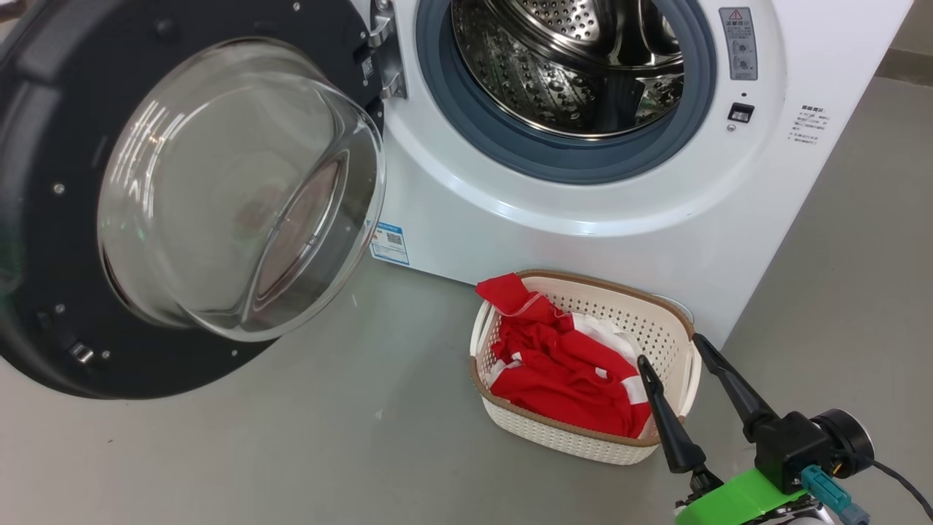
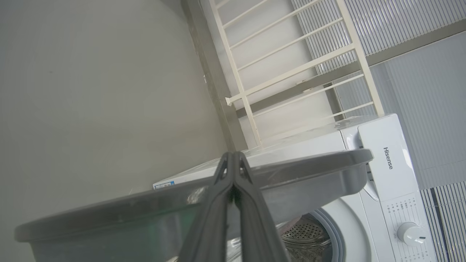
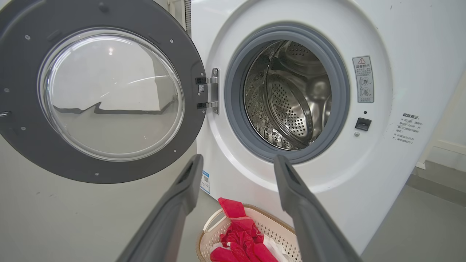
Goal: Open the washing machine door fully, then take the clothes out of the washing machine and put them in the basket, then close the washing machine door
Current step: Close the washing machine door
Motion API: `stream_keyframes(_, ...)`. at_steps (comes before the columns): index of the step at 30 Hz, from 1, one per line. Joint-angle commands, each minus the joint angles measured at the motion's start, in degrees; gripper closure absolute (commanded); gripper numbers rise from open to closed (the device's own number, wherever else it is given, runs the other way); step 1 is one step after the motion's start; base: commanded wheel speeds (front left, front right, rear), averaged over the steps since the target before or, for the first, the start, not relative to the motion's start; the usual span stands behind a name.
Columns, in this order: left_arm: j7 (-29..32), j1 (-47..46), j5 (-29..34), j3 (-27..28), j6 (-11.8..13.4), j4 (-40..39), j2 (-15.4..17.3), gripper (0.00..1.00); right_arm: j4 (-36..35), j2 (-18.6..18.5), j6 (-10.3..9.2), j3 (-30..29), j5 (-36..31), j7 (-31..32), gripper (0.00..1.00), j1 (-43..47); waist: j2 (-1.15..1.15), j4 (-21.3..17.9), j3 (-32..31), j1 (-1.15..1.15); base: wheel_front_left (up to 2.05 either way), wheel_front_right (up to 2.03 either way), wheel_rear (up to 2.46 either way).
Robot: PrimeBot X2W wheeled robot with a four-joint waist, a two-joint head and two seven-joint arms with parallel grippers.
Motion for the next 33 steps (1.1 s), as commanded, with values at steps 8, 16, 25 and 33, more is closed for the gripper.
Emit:
stream_keyframes(8, 6.9, -0.2, -1.9, -0.2, -2.2, -0.4, 1.7, 1.0, -1.3, -0.4, 0.26, 1.3, -0.7, -0.4, 0.0, -2.4, 0.0, 0.6, -0.3, 0.0, 0.0, 0.0, 0.0)
stream_keyframes(16, 10.5, 1.2, -3.7, -0.1, -2.9, -2.2, -0.3, 1.0, -1.2, -0.4, 0.26, 1.4, -0.1, -0.4, 0.0, -2.1, 0.0, 1.1, -0.4, 0.0, 0.0, 0.0, 0.0)
stream_keyframes(25, 13.0, 3.7, -6.3, 0.4, -3.4, -7.1, -4.0, 1.0, -1.3, -0.4, 0.26, 1.2, 0.8, -0.4, 0.0, -1.7, 0.0, 1.8, -0.7, 0.0, 0.0, 0.0, 0.0)
stream_keyframes(33, 14.9, 7.8, -8.3, 1.1, -3.1, -14.8, -7.0, 1.0, -1.4, -0.4, 0.26, 1.5, 1.4, -0.4, 0.0, -1.4, 0.0, 2.0, -1.0, 0.0, 0.0, 0.0, 0.0)
